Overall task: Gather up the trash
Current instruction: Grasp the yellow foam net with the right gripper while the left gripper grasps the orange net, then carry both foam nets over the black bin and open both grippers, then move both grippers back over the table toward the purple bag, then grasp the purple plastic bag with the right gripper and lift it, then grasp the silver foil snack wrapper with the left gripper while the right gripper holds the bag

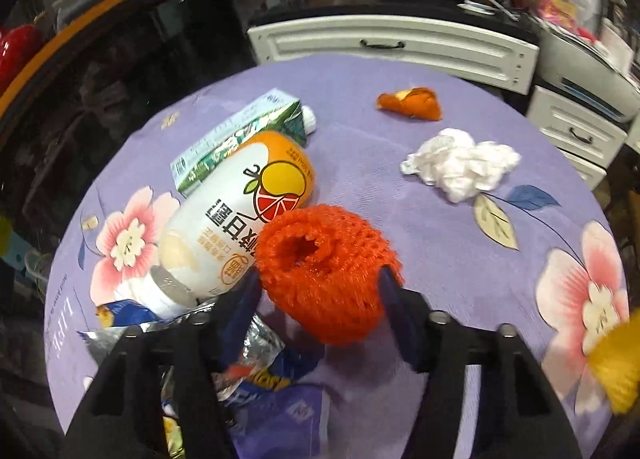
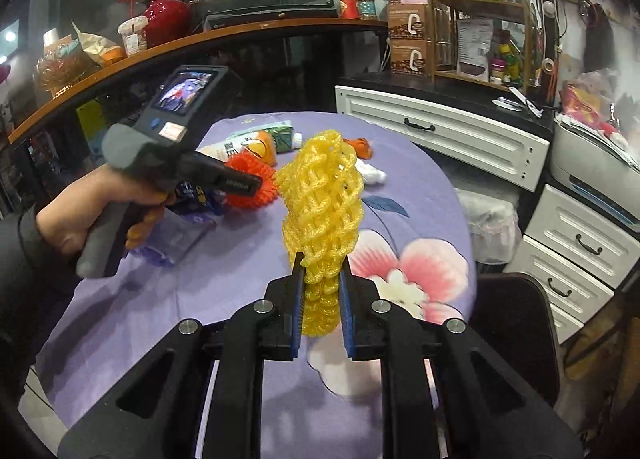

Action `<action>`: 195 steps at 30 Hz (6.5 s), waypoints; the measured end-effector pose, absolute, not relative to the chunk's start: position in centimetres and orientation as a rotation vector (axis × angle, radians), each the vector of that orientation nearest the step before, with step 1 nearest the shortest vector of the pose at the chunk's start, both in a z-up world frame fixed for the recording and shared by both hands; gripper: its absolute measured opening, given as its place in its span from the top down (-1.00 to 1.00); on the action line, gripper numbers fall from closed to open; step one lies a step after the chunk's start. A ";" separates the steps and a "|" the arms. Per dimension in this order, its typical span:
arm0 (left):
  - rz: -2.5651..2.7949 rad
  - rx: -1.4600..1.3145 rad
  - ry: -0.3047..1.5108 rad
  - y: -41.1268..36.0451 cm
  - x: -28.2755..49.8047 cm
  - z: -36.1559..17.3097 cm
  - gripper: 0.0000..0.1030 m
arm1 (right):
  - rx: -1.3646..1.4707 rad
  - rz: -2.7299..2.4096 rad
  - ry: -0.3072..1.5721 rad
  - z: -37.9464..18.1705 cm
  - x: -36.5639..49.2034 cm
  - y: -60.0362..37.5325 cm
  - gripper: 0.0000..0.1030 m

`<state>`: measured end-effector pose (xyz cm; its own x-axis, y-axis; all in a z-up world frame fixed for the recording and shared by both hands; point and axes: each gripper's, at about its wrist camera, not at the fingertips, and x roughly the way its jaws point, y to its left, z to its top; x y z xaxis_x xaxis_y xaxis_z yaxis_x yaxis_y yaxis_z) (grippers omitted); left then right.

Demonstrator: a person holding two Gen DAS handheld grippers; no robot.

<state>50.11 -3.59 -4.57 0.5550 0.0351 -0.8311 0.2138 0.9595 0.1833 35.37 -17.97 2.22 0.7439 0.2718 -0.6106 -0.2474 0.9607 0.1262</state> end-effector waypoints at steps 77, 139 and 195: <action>-0.621 0.386 1.049 -39.0 37.2 -20.2 -0.22 | 0.222 -0.314 0.862 -13.9 24.8 -47.9 -0.23; -0.051 -0.018 0.667 12.1 28.1 -1.2 -0.89 | -0.216 0.694 0.714 0.9 35.5 -2.8 -0.49; -0.179 -0.034 0.693 10.3 36.8 -1.1 -0.87 | -0.377 0.718 0.688 0.2 29.1 -10.1 0.37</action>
<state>36.80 10.27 -1.12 0.7547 -0.1753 -0.6322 0.1527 0.9841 -0.0906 29.10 -10.09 0.23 0.5505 0.4720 -0.6886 -0.7079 0.7011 -0.0853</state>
